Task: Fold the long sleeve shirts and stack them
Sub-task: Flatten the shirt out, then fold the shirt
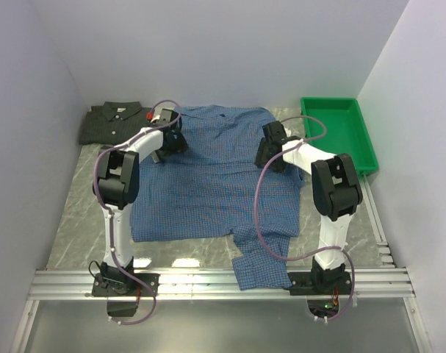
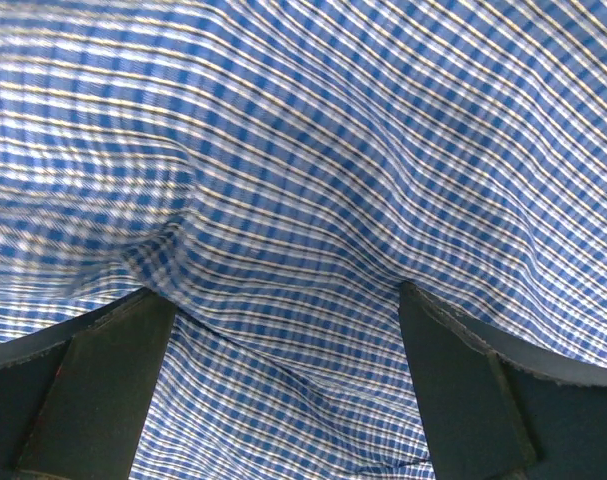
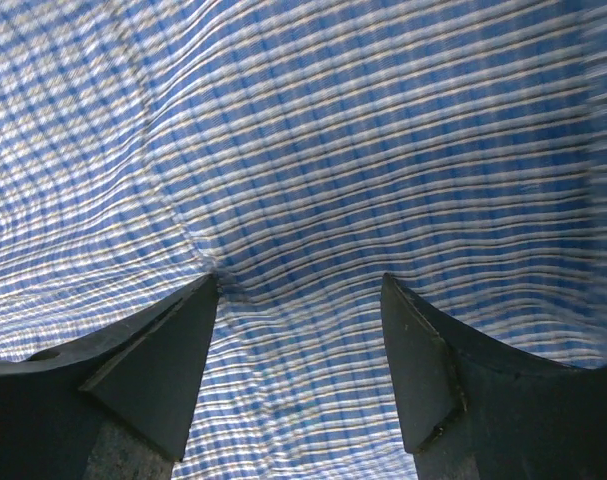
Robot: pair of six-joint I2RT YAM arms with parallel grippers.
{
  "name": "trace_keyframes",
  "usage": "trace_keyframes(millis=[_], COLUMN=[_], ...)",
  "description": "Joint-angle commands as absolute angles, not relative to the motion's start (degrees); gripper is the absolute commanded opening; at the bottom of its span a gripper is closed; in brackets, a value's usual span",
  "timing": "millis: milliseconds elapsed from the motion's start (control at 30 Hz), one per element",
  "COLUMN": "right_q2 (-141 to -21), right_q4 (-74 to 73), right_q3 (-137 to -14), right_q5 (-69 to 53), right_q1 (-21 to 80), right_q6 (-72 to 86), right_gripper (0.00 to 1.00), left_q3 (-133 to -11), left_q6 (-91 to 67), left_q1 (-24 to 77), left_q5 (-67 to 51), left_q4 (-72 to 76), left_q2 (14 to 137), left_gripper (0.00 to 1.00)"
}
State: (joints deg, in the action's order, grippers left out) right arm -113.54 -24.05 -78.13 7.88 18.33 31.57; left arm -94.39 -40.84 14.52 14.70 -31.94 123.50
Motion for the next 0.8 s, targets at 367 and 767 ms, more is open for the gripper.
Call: trace_keyframes(millis=[367, 767], right_q2=[-80.35, -63.45], right_q4=[-29.70, -30.85], right_q3=[-55.06, -34.46], right_q5=[8.54, 1.94], right_q1=[15.57, 9.32], right_q6=[33.83, 37.79], right_gripper=[0.79, 0.82], left_q3=[-59.88, -34.20], left_q6=[-49.03, -62.13], left_q1=[13.89, 11.95], left_q5=[14.15, 15.30], left_q4=[-35.67, -42.72], left_q2=[78.45, 59.33], left_gripper=[0.99, 0.99])
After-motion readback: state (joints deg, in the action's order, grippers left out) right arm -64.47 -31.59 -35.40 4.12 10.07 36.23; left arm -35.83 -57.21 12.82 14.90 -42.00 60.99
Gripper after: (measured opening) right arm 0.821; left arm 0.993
